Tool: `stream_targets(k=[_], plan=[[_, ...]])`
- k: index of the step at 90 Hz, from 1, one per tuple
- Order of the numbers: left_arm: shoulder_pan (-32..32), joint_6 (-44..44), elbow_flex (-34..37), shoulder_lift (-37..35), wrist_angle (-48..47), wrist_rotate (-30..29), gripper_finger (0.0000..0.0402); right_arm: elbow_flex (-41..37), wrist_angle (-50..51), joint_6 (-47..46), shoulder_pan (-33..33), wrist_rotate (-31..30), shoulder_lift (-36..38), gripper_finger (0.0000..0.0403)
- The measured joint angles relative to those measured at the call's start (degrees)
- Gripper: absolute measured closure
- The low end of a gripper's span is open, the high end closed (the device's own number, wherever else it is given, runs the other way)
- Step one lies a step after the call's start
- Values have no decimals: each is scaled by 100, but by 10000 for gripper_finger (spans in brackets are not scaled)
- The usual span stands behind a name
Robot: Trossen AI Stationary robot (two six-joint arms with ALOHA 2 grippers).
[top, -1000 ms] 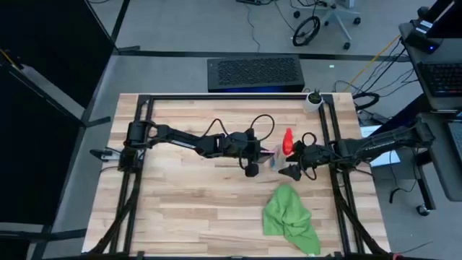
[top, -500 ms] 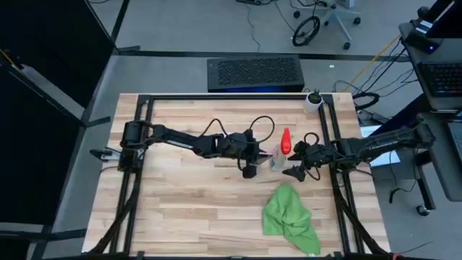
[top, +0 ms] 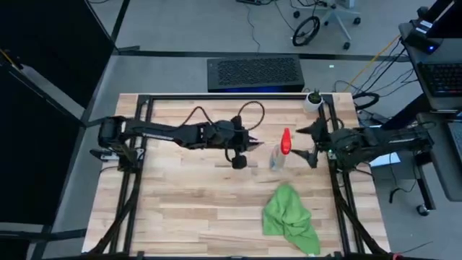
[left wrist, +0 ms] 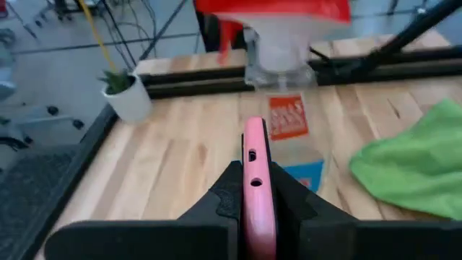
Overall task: Apply microfiber cloth
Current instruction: Spray the front of the cellphone with the cleaning bottle
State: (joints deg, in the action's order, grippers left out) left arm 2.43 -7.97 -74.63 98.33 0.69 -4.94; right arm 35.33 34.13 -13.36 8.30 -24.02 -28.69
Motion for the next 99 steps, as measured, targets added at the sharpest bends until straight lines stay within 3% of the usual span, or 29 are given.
stream_targets(k=[19,35,47,78,99], plan=[[99,9,0,-120,-90,-6,386,160,63,277,-9,766,73,19],[136,13,0,-132,-85,-4,386,60,-85,682,-41,729,242,19],[134,70,0,-132,-68,-3,386,-329,-730,1056,-100,775,435,19],[136,402,0,-132,-61,4,386,-1490,-2031,1580,-109,782,1795,19],[158,465,0,-132,22,14,386,-1805,-2678,1739,-121,742,1805,19]])
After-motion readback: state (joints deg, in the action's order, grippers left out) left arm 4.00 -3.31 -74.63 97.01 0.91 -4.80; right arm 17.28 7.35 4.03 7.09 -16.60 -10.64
